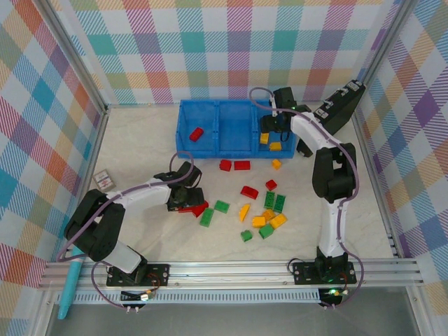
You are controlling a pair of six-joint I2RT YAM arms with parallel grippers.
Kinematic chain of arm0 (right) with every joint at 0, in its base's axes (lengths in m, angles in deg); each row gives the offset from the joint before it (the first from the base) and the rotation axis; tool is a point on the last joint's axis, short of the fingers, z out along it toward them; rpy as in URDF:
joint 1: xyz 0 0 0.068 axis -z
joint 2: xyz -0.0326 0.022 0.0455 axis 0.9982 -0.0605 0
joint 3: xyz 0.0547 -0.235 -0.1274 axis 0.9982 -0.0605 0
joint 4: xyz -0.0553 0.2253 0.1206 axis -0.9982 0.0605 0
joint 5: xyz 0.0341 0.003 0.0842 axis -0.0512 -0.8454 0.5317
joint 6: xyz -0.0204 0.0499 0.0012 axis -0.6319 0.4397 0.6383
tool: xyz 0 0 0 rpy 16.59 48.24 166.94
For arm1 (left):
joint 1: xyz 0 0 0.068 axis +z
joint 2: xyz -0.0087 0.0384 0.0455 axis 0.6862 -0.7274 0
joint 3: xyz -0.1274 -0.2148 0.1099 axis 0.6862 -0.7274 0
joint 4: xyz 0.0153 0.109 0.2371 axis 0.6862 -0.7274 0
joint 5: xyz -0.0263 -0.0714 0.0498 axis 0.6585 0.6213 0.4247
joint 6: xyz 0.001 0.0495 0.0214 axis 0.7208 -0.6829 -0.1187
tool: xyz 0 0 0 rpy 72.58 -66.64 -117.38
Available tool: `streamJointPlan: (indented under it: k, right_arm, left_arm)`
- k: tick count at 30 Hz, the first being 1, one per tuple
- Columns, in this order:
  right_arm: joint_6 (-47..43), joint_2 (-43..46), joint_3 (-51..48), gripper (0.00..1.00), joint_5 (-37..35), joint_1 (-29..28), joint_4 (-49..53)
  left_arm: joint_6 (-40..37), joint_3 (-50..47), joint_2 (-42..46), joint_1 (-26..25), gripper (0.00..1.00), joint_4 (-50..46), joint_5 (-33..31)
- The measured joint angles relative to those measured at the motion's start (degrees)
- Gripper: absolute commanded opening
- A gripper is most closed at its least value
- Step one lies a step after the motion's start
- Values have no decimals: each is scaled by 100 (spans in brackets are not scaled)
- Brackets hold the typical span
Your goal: Sort the legos into containers by color
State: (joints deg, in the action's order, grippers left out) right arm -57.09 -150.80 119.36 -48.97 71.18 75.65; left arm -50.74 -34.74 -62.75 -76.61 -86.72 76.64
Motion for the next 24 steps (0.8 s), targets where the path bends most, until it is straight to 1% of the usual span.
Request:
streamJointPlan:
  k: [6,12,19,21,24]
  right_arm:
    - [-20,236,0,72,-7,0,0]
    - [-17,245,4,71,-13,0,55]
    - [-17,247,22,71,-68,0,166]
    - [-17,245,24,70,-74,0,186]
    - [-17,245,24,70,-116,0,210]
  left_arm:
    - [96,-186,138,0,80,162,44]
    - [199,-437,315,-11,77,251,177]
    - [181,-621,439,-46,71,380,107]
    - [184,-675,509,-61,66,433,83]
    - [184,-739,579,-72,65,479,66]
